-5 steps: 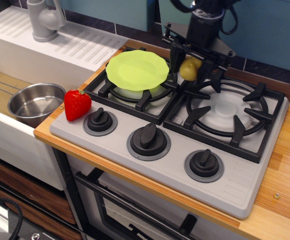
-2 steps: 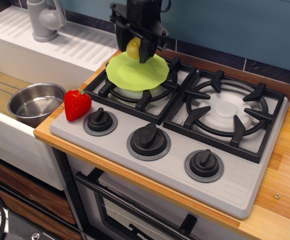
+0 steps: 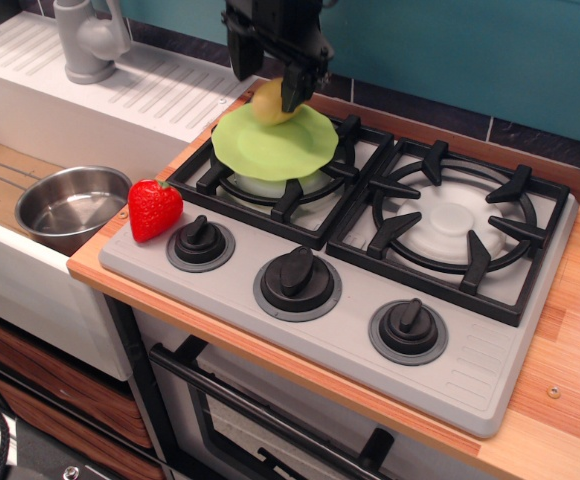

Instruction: Put potato on plate and strawberry in pot or pan in sink

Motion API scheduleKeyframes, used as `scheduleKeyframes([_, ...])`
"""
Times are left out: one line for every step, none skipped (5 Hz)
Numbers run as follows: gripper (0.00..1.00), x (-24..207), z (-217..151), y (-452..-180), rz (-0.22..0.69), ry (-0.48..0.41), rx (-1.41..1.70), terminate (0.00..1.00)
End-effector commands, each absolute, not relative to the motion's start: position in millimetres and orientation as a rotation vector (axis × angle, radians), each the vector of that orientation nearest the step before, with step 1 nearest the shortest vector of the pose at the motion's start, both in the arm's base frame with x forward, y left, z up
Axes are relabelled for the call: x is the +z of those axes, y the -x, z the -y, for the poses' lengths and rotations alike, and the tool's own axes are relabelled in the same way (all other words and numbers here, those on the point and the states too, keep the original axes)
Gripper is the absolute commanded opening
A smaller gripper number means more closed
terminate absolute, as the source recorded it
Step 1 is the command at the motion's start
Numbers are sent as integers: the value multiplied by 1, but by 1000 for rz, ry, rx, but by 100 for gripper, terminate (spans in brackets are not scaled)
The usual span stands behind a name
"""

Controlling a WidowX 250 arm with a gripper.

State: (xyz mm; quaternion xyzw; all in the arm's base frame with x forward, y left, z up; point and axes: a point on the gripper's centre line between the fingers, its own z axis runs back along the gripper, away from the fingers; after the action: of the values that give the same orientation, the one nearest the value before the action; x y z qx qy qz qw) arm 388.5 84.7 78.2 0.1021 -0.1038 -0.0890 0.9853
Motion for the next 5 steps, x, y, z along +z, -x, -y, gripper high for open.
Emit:
scheduleKeyframes([100, 97, -81, -389, 280, -195, -151, 0])
scheduleKeyframes([100, 103, -82, -378, 275, -178, -165, 0])
scheduleKeyframes([100, 118, -89, -369, 255, -195, -173, 0])
scheduleKeyframes([100, 125, -90, -368, 249, -210, -177, 0])
scheduleKeyframes([100, 125, -96, -366, 250, -185, -174, 0])
